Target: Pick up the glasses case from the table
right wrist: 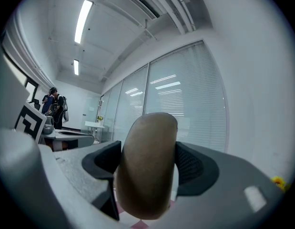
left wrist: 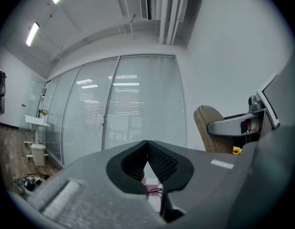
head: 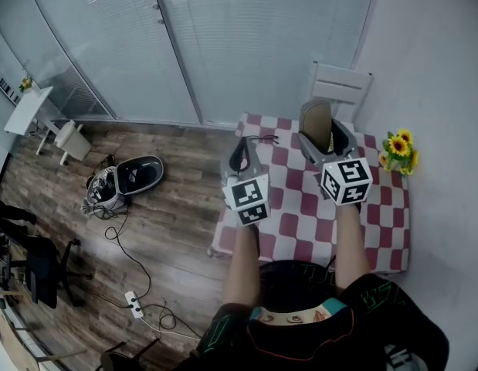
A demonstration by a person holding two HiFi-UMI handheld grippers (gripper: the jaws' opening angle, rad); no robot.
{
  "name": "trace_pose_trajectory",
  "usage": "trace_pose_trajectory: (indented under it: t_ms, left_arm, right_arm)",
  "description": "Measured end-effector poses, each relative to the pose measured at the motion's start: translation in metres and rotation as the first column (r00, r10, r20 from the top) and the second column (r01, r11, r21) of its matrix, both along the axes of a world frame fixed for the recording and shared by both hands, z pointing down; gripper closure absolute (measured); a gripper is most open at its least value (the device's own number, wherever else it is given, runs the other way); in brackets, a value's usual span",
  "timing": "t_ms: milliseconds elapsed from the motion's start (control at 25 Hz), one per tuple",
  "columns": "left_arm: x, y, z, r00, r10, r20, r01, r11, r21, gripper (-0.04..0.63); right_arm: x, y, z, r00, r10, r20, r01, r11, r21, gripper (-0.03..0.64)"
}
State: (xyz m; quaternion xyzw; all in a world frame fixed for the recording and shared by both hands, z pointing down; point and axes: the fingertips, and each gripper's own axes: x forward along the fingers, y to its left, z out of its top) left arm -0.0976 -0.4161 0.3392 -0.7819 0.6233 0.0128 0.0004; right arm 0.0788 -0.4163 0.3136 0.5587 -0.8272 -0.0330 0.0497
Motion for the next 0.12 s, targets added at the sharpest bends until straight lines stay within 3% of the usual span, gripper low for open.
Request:
trace_pose_trajectory:
  t_ms: [120]
  left_arm:
    - [0.0019,-0.0023,0.0027,1.000,0.002,-0.003,-0.002,1.000,-0.004,0.588]
  right_arm:
    - [0.0008,-0.0020,0.0025,1.000,-0.002,-0.004,0.002,1.000,-0.005,0.258]
